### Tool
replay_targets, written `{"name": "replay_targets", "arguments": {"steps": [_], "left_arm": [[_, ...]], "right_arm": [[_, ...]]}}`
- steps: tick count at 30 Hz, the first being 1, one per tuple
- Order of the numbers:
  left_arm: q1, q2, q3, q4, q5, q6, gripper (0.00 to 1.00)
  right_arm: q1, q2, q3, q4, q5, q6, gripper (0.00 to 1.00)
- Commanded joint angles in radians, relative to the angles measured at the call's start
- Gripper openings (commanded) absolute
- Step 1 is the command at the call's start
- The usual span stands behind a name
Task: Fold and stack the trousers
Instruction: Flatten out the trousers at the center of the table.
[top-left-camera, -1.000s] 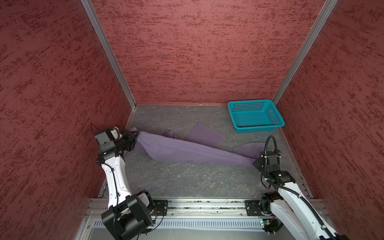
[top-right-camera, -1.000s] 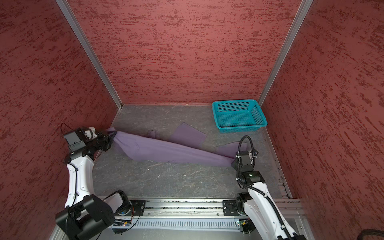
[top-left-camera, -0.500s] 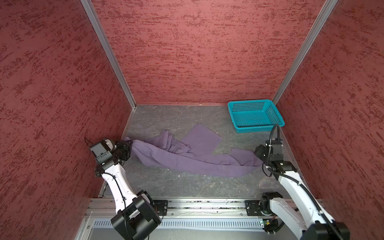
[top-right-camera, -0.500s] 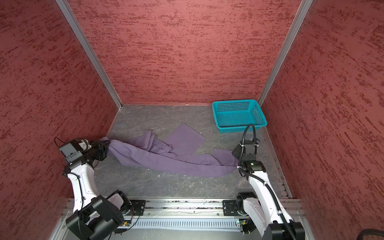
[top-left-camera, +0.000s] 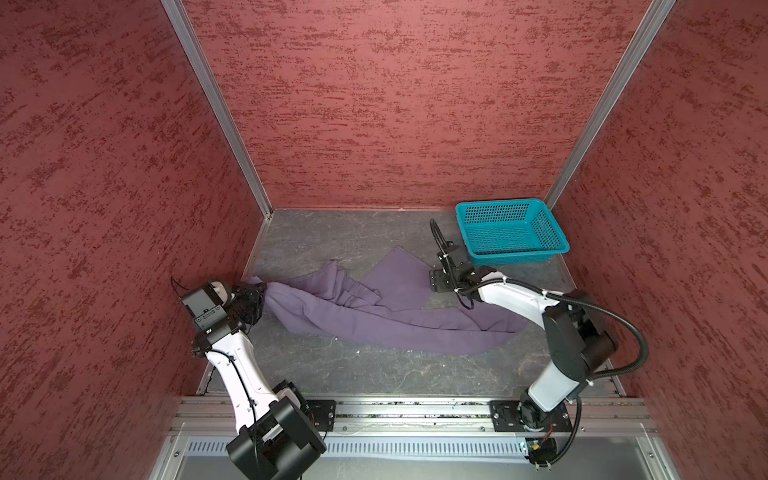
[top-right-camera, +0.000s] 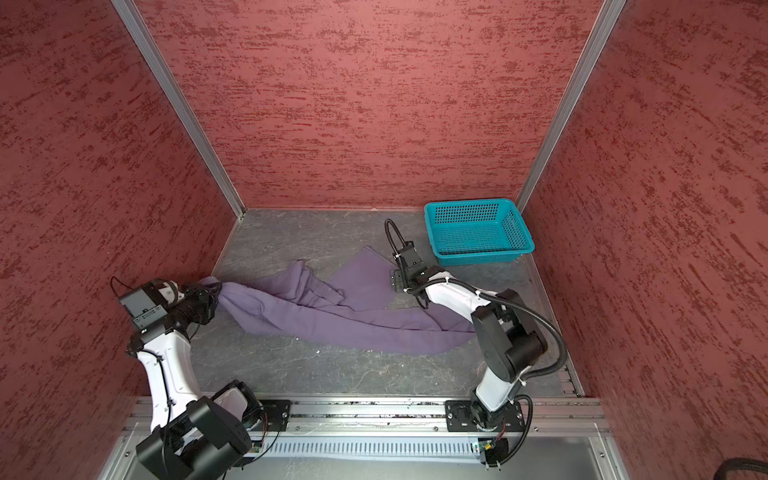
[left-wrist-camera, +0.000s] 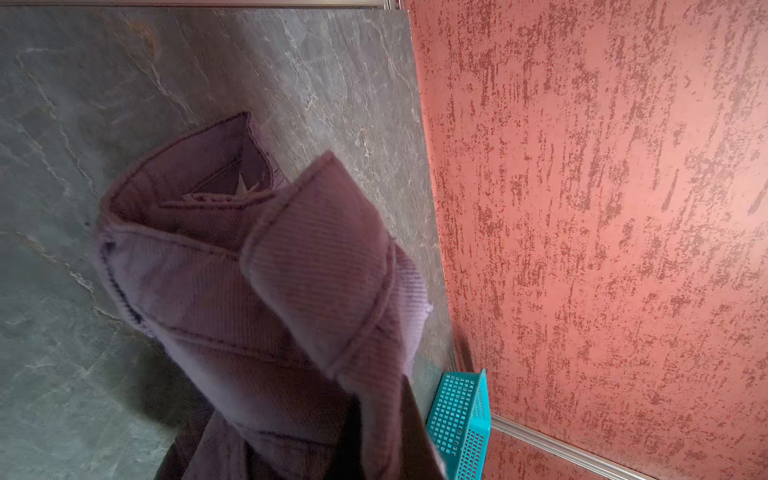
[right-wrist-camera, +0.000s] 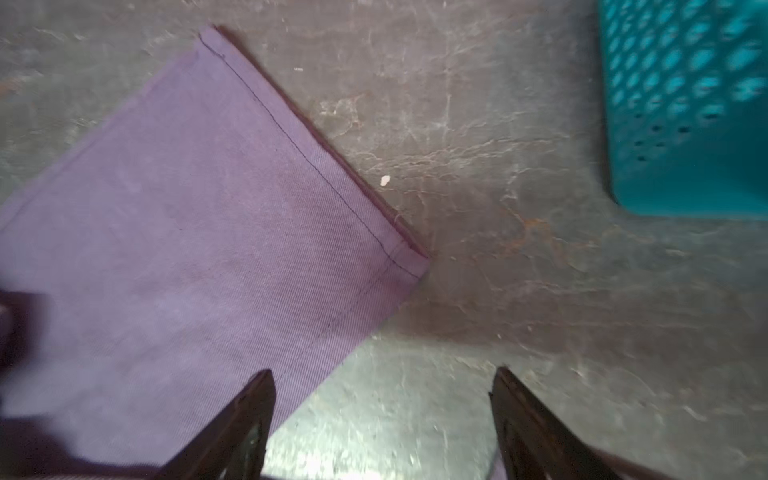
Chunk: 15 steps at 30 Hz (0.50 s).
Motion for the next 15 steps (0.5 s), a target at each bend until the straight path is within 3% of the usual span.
{"name": "replay_targets", "arguments": {"steps": [1,8,15], "left_arm": [[0.002,-0.013,-0.013,-0.009,0.018,0.026,0.0],[0.0,-0.009,-0.015,-0.007,0.025,0.032,0.0],[-0.006,0.005,-0.034,0.01,0.029,0.025,0.0]], "right_arm": [[-0.007,0.074,0.107,-0.003,0.035,-0.05,0.86],[-0.052,0.209,0.194,-0.018,-0.035,-0.027,0.86],[-0.081,0.244,0.191,-0.016,-0.101,-0.01,0.73]]}}
